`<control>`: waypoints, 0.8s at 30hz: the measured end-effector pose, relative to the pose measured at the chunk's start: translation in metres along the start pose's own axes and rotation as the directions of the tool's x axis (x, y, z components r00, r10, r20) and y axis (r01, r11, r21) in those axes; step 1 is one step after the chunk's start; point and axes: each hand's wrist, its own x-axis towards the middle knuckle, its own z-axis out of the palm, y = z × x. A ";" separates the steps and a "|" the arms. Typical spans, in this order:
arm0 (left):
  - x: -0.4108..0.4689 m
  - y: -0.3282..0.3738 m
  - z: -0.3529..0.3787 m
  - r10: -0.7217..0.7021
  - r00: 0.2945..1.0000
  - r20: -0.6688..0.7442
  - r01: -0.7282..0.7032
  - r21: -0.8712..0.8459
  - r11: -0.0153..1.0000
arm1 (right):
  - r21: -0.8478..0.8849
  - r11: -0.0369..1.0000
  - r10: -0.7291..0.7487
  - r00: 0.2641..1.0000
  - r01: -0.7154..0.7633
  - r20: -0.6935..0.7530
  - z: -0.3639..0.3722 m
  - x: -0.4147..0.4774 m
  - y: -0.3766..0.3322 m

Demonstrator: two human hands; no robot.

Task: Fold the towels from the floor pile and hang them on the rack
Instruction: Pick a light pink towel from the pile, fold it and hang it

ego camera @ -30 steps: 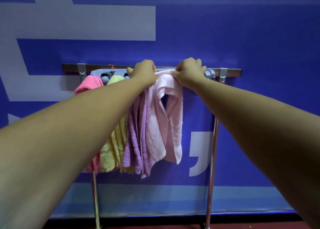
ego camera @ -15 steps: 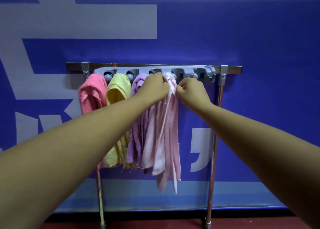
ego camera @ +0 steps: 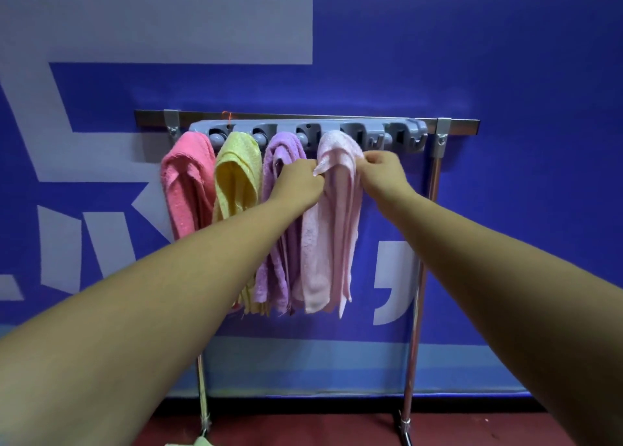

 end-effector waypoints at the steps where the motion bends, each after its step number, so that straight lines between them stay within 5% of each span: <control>1: -0.001 -0.003 0.002 -0.003 1.000 0.004 0.003 0.004 1.000 | 0.010 1.000 -0.007 0.999 0.007 -0.037 -0.002 0.003 0.000; 7: -0.015 -0.007 0.007 0.026 0.997 0.070 -0.007 -0.259 0.966 | -0.040 0.999 0.024 0.999 -0.026 -0.049 0.002 0.005 0.011; 14: -0.063 -0.043 0.020 -0.089 0.954 0.285 0.194 -0.363 0.911 | -0.268 0.961 0.096 0.991 -0.066 0.097 -0.004 -0.052 0.038; 24: -0.202 -0.150 0.073 -0.275 0.860 0.430 0.312 -0.016 0.950 | -0.611 0.775 0.341 0.920 -0.160 0.192 0.014 -0.187 0.151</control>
